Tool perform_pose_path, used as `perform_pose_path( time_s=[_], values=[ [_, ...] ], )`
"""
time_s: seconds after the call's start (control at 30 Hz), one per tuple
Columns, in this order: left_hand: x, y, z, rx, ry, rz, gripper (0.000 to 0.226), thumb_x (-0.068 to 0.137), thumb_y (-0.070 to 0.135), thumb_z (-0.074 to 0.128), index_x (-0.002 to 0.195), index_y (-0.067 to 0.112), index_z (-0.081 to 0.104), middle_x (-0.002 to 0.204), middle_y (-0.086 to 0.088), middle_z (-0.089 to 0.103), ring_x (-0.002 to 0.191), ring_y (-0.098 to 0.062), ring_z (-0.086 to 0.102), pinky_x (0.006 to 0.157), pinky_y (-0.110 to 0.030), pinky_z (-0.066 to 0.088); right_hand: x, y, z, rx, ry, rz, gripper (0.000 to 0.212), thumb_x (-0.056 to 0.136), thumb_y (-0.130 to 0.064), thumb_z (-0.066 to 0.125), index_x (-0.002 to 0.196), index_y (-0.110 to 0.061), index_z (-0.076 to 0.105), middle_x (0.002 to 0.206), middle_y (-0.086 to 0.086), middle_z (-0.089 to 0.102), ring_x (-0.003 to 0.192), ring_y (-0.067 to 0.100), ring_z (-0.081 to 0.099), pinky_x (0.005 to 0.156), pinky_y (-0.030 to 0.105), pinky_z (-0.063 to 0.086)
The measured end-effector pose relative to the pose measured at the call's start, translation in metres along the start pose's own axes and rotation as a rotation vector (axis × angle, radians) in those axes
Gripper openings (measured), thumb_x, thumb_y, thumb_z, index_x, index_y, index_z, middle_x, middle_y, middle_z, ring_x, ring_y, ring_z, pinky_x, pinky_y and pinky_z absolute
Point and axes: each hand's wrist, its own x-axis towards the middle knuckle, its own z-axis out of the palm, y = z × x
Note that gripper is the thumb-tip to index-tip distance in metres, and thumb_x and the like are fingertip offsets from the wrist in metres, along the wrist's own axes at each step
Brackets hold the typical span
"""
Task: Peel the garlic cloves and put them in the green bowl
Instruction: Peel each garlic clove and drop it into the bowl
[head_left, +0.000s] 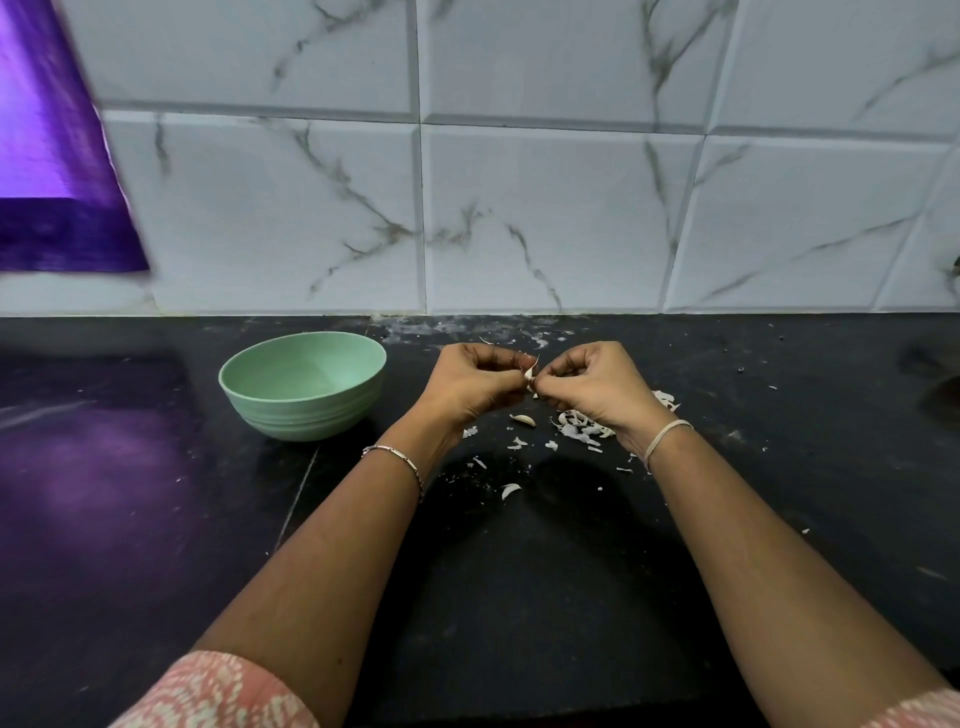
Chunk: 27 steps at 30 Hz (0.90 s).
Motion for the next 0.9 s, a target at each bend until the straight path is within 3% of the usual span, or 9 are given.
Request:
perform_pose_path(
  time_s=[0.27, 0.33, 0.5, 0.67, 0.77, 0.9],
  values=[
    [0.002, -0.0037, 0.0032, 0.08, 0.092, 0.06, 0.018, 0.078, -0.006, 0.071, 0.082, 0.011, 0.075, 0.079, -0.008, 0.072, 0.072, -0.014, 0.067, 0.069, -0.023, 0.057, 0.0008, 0.0026, 0.0033, 0.044, 0.005, 0.005, 0.013, 0.072, -0.01, 0.077, 0.061, -0.016, 0.073, 0.065, 0.011, 0.071, 0.06, 0.016, 0.063, 0.068, 0.036, 0.055],
    [0.0014, -0.0033, 0.003, 0.057, 0.076, 0.067, 0.017, 0.079, -0.007, 0.068, 0.086, 0.008, 0.074, 0.077, -0.007, 0.071, 0.07, -0.013, 0.065, 0.067, -0.02, 0.056, 0.0003, 0.0016, 0.0032, 0.079, -0.003, -0.003, 0.013, 0.074, -0.008, 0.076, 0.063, -0.015, 0.073, 0.068, 0.013, 0.071, 0.061, 0.016, 0.063, 0.068, 0.035, 0.056],
    [-0.0006, 0.0002, 0.0016, -0.034, -0.026, 0.054, 0.019, 0.083, -0.007, 0.066, 0.092, 0.008, 0.073, 0.083, -0.007, 0.072, 0.075, -0.012, 0.066, 0.075, -0.021, 0.057, -0.0026, -0.0033, 0.0008, 0.233, -0.021, 0.03, 0.011, 0.082, 0.0, 0.071, 0.073, -0.005, 0.071, 0.068, 0.009, 0.069, 0.059, 0.013, 0.063, 0.059, 0.019, 0.055],
    [-0.0001, 0.0019, -0.001, -0.028, -0.063, 0.088, 0.021, 0.086, -0.007, 0.064, 0.09, 0.012, 0.071, 0.075, 0.0, 0.068, 0.07, -0.011, 0.062, 0.069, -0.022, 0.056, -0.0011, -0.004, -0.0004, 0.356, -0.024, 0.079, 0.009, 0.082, -0.011, 0.075, 0.077, -0.005, 0.07, 0.072, 0.01, 0.07, 0.065, 0.016, 0.064, 0.065, 0.023, 0.055],
    [-0.0001, 0.0013, 0.0006, 0.013, -0.06, 0.118, 0.019, 0.087, -0.007, 0.063, 0.091, 0.01, 0.069, 0.074, -0.002, 0.062, 0.066, -0.011, 0.059, 0.066, -0.022, 0.055, -0.0002, -0.0037, -0.0005, 0.347, 0.015, 0.057, 0.011, 0.081, -0.015, 0.077, 0.078, -0.007, 0.069, 0.07, 0.005, 0.067, 0.059, 0.01, 0.062, 0.058, 0.019, 0.054],
    [0.0034, -0.0006, -0.001, 0.178, -0.006, 0.189, 0.017, 0.084, -0.001, 0.068, 0.089, 0.016, 0.068, 0.079, -0.002, 0.066, 0.071, -0.013, 0.061, 0.076, -0.032, 0.056, -0.0002, -0.0033, -0.0017, 0.321, 0.022, -0.013, 0.005, 0.086, -0.007, 0.071, 0.083, -0.006, 0.068, 0.072, 0.006, 0.065, 0.054, 0.004, 0.06, 0.05, 0.015, 0.049]
  ],
)
